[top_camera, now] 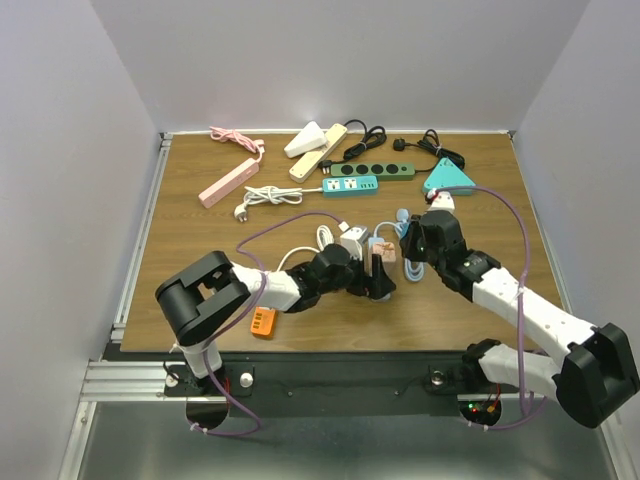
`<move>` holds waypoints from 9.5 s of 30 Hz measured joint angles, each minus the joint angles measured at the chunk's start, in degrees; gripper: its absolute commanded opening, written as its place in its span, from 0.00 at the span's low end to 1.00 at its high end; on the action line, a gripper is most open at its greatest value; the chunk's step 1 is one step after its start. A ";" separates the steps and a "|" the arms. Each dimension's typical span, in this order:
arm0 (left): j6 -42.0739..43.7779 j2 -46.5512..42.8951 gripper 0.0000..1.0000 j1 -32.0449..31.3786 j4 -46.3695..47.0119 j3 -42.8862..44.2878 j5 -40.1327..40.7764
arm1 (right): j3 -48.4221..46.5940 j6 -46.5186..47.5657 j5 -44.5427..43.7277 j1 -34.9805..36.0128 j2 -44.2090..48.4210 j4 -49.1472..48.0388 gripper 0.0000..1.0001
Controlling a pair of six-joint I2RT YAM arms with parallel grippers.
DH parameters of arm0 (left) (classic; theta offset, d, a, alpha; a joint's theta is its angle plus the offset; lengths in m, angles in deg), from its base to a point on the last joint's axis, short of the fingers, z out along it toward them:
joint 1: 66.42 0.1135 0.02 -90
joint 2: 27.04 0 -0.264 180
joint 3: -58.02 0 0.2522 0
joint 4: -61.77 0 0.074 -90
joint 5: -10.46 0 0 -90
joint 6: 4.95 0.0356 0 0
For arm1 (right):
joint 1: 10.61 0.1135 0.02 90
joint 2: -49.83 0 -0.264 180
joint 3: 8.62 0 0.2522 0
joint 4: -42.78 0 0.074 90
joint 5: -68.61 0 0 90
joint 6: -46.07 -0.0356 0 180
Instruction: Insert the plug
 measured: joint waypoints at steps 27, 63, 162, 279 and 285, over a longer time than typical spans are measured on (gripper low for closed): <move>6.08 -28.63 0.95 14.03 -8.35 -10.69 0.52 | -31.71 7.32 23.47 -0.26 -10.34 50.05 0.00; 13.53 -28.44 0.95 18.36 -11.96 -10.71 0.61 | -26.73 8.96 28.74 1.99 -28.87 47.25 0.00; 14.23 -31.34 0.95 18.45 -13.35 -10.71 1.33 | -30.01 4.02 21.90 6.60 -31.32 48.94 0.00; 8.50 -42.95 0.92 17.16 13.68 -18.99 -33.22 | -48.72 14.95 48.41 8.07 -20.83 51.91 0.00; 6.62 -43.56 0.92 17.18 15.34 -19.39 -34.51 | -48.39 17.42 57.53 8.07 -17.20 50.31 0.00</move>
